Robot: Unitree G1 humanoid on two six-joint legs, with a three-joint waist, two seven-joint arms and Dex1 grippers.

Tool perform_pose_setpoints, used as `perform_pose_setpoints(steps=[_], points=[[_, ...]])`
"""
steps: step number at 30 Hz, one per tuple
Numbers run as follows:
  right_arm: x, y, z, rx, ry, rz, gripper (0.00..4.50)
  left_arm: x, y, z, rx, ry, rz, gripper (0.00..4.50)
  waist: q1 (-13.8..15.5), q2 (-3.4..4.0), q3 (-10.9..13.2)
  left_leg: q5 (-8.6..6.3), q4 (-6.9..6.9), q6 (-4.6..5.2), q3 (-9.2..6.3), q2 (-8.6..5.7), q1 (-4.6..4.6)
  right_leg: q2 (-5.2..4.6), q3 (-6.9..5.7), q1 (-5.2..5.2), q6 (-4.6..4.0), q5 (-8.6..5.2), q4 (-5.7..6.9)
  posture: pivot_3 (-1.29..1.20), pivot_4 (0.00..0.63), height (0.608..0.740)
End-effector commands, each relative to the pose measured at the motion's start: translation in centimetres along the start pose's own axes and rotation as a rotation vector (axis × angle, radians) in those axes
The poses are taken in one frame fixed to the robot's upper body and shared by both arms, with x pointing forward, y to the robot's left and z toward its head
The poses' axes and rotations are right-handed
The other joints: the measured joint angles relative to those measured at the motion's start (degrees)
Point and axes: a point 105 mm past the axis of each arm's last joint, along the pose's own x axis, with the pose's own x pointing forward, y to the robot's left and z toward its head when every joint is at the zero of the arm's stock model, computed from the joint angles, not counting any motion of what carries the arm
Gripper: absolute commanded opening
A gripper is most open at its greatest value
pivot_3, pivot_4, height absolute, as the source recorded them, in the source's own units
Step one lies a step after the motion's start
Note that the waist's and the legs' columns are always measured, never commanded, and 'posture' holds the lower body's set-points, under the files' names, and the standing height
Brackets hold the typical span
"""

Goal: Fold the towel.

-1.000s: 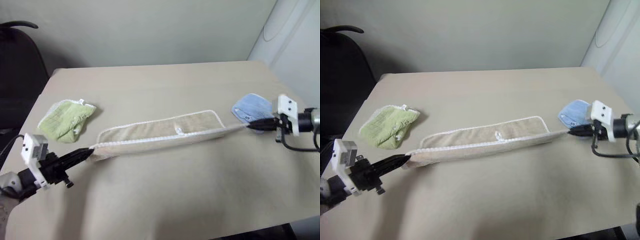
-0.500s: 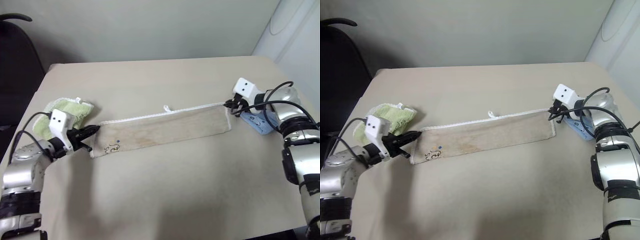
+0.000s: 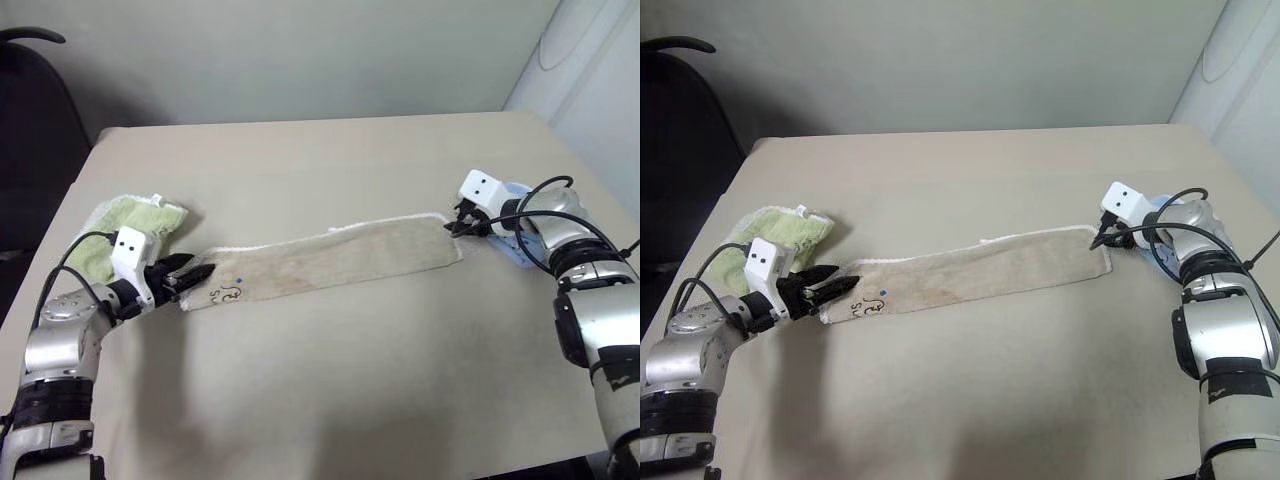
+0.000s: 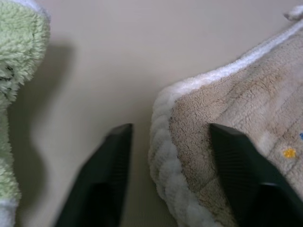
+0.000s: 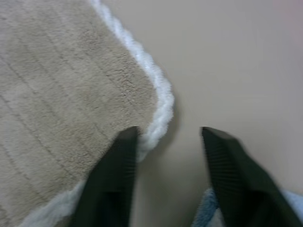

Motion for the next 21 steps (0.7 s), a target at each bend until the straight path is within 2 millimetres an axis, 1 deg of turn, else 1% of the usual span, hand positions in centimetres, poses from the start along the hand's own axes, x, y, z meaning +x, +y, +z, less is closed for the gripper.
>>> perform_pose_setpoints(steps=[1,2,3,4,6,7,9,11,13,14,16,17,19,21], points=[[-1.1,-1.9,1.3,-0.024,-0.067,-0.106,3.84,-0.8,0.9,1.0,0.008,-0.045,0.049,4.31,-0.01,0.00,0.00,0.00,0.00,0.00,0.01,0.01,0.00,0.00,0.00,0.00,0.00,0.00,0.00,0.00,0.150,0.740],[-1.2,-2.3,1.4,-0.033,-0.075,-0.135,4.14,-0.8,0.9,1.0,0.015,-0.046,0.054,4.50,-0.01,0.00,0.00,0.00,0.00,0.00,0.00,0.01,0.00,0.00,0.00,0.00,0.00,0.00,0.00,0.00,0.150,0.740],[-1.6,-2.9,1.6,-0.039,-0.087,-0.174,4.47,-1.0,1.1,1.0,0.036,-0.044,0.074,4.50,-0.01,0.00,0.00,0.00,0.00,0.00,0.00,0.01,0.00,0.00,0.00,0.00,0.00,0.00,0.00,0.00,0.150,0.740],[-2.4,-3.8,2.0,-0.025,-0.121,-0.219,4.47,-1.5,1.3,1.7,0.042,-0.079,0.100,4.50,-0.03,0.00,0.00,0.00,0.00,0.00,0.00,0.01,0.00,0.00,0.00,0.00,0.00,0.00,0.00,0.00,0.150,0.740],[-3.6,-4.9,2.2,0.011,-0.172,-0.269,4.47,-2.4,1.5,2.7,0.042,-0.137,0.134,4.50,-0.03,0.00,0.00,0.00,-0.01,0.00,0.01,0.01,-0.02,0.00,0.00,-0.01,0.00,0.00,-0.01,0.00,0.150,0.740],[-4.6,-5.3,2.1,0.084,-0.219,-0.270,4.47,-3.3,1.7,3.7,0.040,-0.189,0.163,4.50,0.02,0.00,0.01,0.00,-0.02,0.00,0.01,0.00,-0.02,0.00,0.00,-0.01,0.00,0.00,-0.02,0.00,0.150,0.740],[-5.9,-5.4,1.8,0.189,-0.293,-0.243,4.47,-4.4,1.6,5.2,0.040,-0.254,0.199,4.50,0.23,-0.03,-0.01,0.00,-0.02,0.00,0.00,0.01,-0.08,0.00,-0.04,-0.01,0.00,0.00,-0.04,0.00,0.150,0.740],[-7.2,-4.3,1.4,0.397,-0.387,-0.178,4.47,-5.0,0.3,6.4,0.067,-0.295,0.165,4.50,0.43,-0.14,-0.08,0.00,-0.03,0.00,0.01,0.00,-0.10,0.00,-0.06,0.02,0.00,0.00,-0.09,0.00,0.150,0.740],[-8.3,-2.2,1.1,0.627,-0.453,-0.092,4.47,-4.8,-1.9,6.9,0.101,-0.302,0.088,4.50,0.52,-0.17,-0.09,0.01,0.01,-0.01,0.03,0.01,-0.04,0.00,-0.08,0.14,0.00,0.00,-0.12,0.00,0.150,0.740],[-8.7,-1.3,1.1,0.693,-0.461,-0.066,4.47,-4.7,-2.6,7.0,0.111,-0.299,0.061,4.50,0.58,-0.16,-0.09,0.01,-0.03,-0.01,0.04,0.00,0.01,0.00,-0.08,0.21,0.00,0.00,-0.19,0.00,0.150,0.740],[-9.2,1.0,0.4,0.937,-0.477,-0.013,4.47,-3.7,-5.0,6.8,0.164,-0.267,-0.044,4.50,0.50,-0.15,-0.08,0.01,0.03,-0.01,0.11,-0.02,0.12,-0.01,-0.02,0.25,-0.01,-0.01,-0.42,0.00,0.150,0.740],[-9.4,1.9,0.2,1.006,-0.472,0.002,4.47,-3.4,-5.8,6.7,0.180,-0.254,-0.080,4.50,0.40,-0.15,-0.08,0.04,0.02,-0.05,0.12,-0.01,0.14,0.00,-0.03,0.24,-0.01,-0.01,-0.44,0.00,0.150,0.740],[-9.5,3.0,-0.6,1.177,-0.470,-0.011,4.47,-2.3,-7.6,6.6,0.198,-0.241,-0.166,4.50,0.23,-0.15,-0.08,0.10,0.02,-0.09,0.15,-0.01,0.29,0.00,0.01,0.27,-0.01,-0.01,-0.27,0.00,0.150,0.740],[-9.1,4.2,-1.4,1.326,-0.461,-0.022,4.47,-1.2,-9.1,6.6,0.199,-0.244,-0.236,4.50,0.02,-0.16,-0.08,0.12,0.04,-0.05,0.15,-0.02,0.49,0.00,0.05,0.35,0.00,-0.02,-0.09,0.00,0.150,0.740]])
